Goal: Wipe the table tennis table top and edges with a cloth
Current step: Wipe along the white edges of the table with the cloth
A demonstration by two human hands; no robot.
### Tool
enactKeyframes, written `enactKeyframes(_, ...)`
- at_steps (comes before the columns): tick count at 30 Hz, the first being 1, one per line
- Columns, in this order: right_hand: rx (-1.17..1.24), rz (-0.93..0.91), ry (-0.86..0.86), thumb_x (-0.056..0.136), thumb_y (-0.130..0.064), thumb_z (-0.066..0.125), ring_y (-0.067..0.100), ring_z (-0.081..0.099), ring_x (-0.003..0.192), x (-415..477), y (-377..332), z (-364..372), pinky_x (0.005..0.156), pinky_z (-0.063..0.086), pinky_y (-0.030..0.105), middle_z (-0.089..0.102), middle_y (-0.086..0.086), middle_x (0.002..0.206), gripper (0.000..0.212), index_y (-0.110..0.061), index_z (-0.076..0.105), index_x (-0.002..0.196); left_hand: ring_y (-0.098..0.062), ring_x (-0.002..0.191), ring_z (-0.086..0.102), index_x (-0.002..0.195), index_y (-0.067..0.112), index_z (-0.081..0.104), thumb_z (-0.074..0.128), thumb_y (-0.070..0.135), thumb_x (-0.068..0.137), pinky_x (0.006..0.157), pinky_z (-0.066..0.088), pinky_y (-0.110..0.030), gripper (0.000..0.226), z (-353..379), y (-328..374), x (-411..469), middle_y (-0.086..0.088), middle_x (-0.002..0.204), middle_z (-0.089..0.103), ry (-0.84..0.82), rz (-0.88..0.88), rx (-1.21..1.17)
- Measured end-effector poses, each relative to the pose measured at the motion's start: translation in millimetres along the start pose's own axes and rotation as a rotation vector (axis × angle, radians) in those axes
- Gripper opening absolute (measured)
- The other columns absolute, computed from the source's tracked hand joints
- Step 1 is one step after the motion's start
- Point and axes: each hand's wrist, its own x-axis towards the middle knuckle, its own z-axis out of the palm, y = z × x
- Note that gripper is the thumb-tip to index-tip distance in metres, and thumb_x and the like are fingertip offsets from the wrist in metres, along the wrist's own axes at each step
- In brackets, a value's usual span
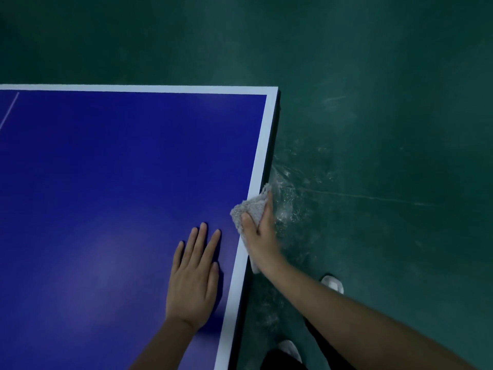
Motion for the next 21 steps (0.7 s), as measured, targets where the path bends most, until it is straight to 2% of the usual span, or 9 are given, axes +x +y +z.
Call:
enactKeyframes(2,-0.062,-0.005,-0.013,0.098,-0.023,0.046,0.012,0.01,0.145,8.5,-0.5,-3.5,0.118,0.02,0.044,-0.003,-0.009,0.158,0.077,-0.026,-0.011,0.15,-0.018,0.144,0.012,0.149,0.02,0.013,0.022,0.025,0.096,0.115,0.009,-0.036,0.054,0.1,1.0,1.4,-0.004,0.155,0.018,0.0,-0.011,0.007)
enactKeyframes(7,-0.06,0.016,-0.031,0.098,-0.022,0.044,0.025,0.023,0.143,77.0,-40.2,-19.2,0.115,0.026,0.048,0.017,0.011,0.155,0.074,-0.023,-0.008,0.151,-0.017,0.142,0.017,0.147,0.017,0.021,0.025,0.023,0.095,0.115,0.01,-0.035,0.053,-3.2,5.3,0.4,-0.004,0.154,0.022,-0.01,-0.045,-0.009)
enactKeyframes(11,-0.024,0.055,-0.018,0.099,-0.014,0.04,0.024,0.041,0.129,153.1,-83.2,-37.6,0.113,0.027,0.034,0.04,0.01,0.132,0.045,-0.01,0.02,0.139,-0.023,0.13,0.039,0.139,0.011,0.041,0.03,0.021,0.089,0.107,0.024,-0.036,0.052,-9.4,15.4,13.3,-0.008,0.145,0.039,0.053,-0.114,-0.032)
enactKeyframes(13,-0.067,0.121,-0.017,0.101,-0.021,0.039,0.023,0.044,0.126,177.2,-97.4,-43.9,0.1,0.031,0.024,0.043,0.009,0.133,0.043,-0.012,0.023,0.14,-0.03,0.12,0.05,0.133,0.008,0.049,0.029,0.02,0.088,0.101,0.032,-0.038,0.051,-13.1,27.0,43.1,-0.013,0.136,0.05,0.101,-0.178,-0.029)
enactKeyframes(14,-0.079,0.135,0.002,0.101,-0.023,0.039,0.023,0.045,0.125,183.8,-100.8,-44.9,0.097,0.032,0.025,0.044,0.009,0.133,0.043,-0.013,0.025,0.141,-0.032,0.119,0.051,0.132,0.008,0.051,0.029,0.02,0.089,0.1,0.035,-0.04,0.05,-15.6,34.4,61.6,-0.014,0.134,0.052,0.121,-0.221,-0.044)
enactKeyframes(16,-0.036,0.091,0.061,0.101,-0.022,0.038,0.021,0.047,0.121,184.1,-103.4,-39.3,0.103,0.032,0.027,0.047,0.006,0.124,0.035,-0.014,0.031,0.135,-0.032,0.123,0.046,0.134,0.009,0.049,0.034,0.017,0.094,0.102,0.033,-0.042,0.043,-20.1,43.3,104.8,-0.013,0.137,0.049,0.175,-0.316,-0.1)
enactKeyframes(18,0.02,0.062,0.096,0.1,-0.023,0.04,0.022,0.049,0.12,170.3,-90.5,-31.2,0.112,0.033,0.038,0.047,0.003,0.121,0.026,-0.014,0.033,0.124,-0.026,0.132,0.036,0.138,0.012,0.042,0.036,0.016,0.097,0.108,0.025,-0.039,0.042,-22.6,44.4,151.5,-0.009,0.144,0.041,0.209,-0.419,-0.152)
enactKeyframes(19,0.03,0.063,0.09,0.1,-0.026,0.042,0.021,0.047,0.123,157.3,-80.8,-28.5,0.111,0.035,0.039,0.046,0.002,0.127,0.033,-0.014,0.031,0.128,-0.023,0.135,0.031,0.14,0.013,0.039,0.035,0.017,0.098,0.11,0.022,-0.038,0.042,-23.6,43.4,173.5,-0.008,0.147,0.037,0.226,-0.468,-0.165)
enactKeyframes(21,0.017,0.053,0.036,0.099,-0.03,0.044,0.013,0.042,0.128,131.1,-63.1,-29.8,0.107,0.037,0.024,0.039,0.0,0.143,0.059,-0.022,0.013,0.148,-0.021,0.139,0.025,0.142,0.013,0.036,0.032,0.018,0.099,0.113,0.017,-0.038,0.044,-25.6,40.1,215.2,-0.007,0.15,0.032,0.26,-0.544,-0.19)
